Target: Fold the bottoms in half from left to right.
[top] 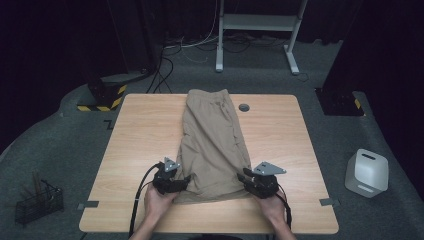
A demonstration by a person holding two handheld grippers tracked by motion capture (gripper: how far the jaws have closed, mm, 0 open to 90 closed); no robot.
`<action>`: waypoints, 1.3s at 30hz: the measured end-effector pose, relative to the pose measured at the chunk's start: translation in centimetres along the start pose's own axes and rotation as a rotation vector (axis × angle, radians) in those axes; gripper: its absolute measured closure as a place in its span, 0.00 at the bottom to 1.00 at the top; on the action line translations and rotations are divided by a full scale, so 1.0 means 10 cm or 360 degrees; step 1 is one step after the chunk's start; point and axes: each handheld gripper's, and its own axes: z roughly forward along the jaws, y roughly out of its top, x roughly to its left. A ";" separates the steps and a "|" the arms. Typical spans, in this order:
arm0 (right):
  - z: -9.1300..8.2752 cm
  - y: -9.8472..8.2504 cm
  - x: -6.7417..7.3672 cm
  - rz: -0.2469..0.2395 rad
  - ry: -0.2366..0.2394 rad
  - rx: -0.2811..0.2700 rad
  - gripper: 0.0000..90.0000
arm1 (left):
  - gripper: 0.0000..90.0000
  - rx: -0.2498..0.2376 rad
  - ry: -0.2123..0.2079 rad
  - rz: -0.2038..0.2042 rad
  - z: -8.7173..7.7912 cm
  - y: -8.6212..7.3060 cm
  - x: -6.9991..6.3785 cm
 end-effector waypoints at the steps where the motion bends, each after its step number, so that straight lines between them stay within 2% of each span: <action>1: 0.04 0.02 -0.01 0.0012 -0.0014 0.0022 0.71 | 0.37 0.0012 0.0020 0.0015 0.03 0.01 0.01; 2: 0.04 0.02 -0.01 0.0012 -0.0014 0.0022 0.71 | 0.37 -0.0004 0.0029 0.0009 0.06 0.03 0.02; 4: 0.16 0.04 -0.04 0.0029 -0.0022 0.0094 0.69 | 0.37 -0.0013 0.0036 0.0001 0.10 0.06 0.06; 5: 0.23 0.04 -0.06 0.0039 -0.0028 0.0135 0.68 | 0.36 0.0000 0.0029 -0.0004 0.14 0.11 0.09; 6: 0.37 0.05 -0.12 0.0055 -0.0063 0.0190 0.67 | 0.35 0.0005 0.0032 -0.0009 0.16 0.14 0.12; 7: 0.37 0.05 -0.12 0.0055 -0.0063 0.0190 0.67 | 0.35 0.0015 0.0045 -0.0012 0.20 0.18 0.16; 11: 0.65 0.12 -0.31 0.0096 -0.0104 0.0237 0.67 | 0.34 0.0009 0.0106 -0.0078 0.35 0.34 0.36; 14: 0.69 0.21 -0.35 0.0100 -0.0131 0.0226 0.65 | 0.36 0.0028 0.0134 -0.0121 0.33 0.39 0.40; 15: 0.61 0.25 -0.32 0.0098 -0.0131 0.0173 0.65 | 0.37 0.0002 0.0130 -0.0117 0.28 0.39 0.38; 17: 0.55 0.27 -0.29 0.0093 -0.0123 0.0144 0.66 | 0.37 -0.0070 0.0074 -0.0117 0.15 0.36 0.33; 19: 0.45 0.28 -0.23 0.0068 -0.0099 0.0100 0.67 | 0.38 -0.0100 0.0019 -0.0078 0.03 0.32 0.24; 21: 0.38 0.27 -0.18 0.0044 -0.0064 0.0100 0.68 | 0.39 -0.0072 0.0000 0.0005 -0.04 0.26 0.11; 25: 0.44 0.21 -0.17 0.0046 -0.0048 0.0175 0.68 | 0.39 -0.0020 -0.0018 0.0067 -0.05 0.16 -0.02; 29: 0.55 0.14 -0.22 0.0098 -0.0047 0.0239 0.68 | 0.40 0.0024 -0.0047 0.0074 -0.04 0.04 -0.10; 31: 0.57 0.13 -0.22 0.0088 -0.0036 0.0261 0.73 | 0.40 0.0027 -0.0055 0.0065 -0.02 -0.02 -0.12; 35: 0.53 0.13 -0.20 0.0039 -0.0005 0.0246 0.91 | 0.39 -0.0009 -0.0055 0.0034 -0.03 -0.06 -0.12; 39: 0.36 0.10 -0.12 -0.0054 -0.0004 0.0200 0.95 | 0.38 -0.0011 -0.0055 0.0030 -0.04 -0.08 -0.11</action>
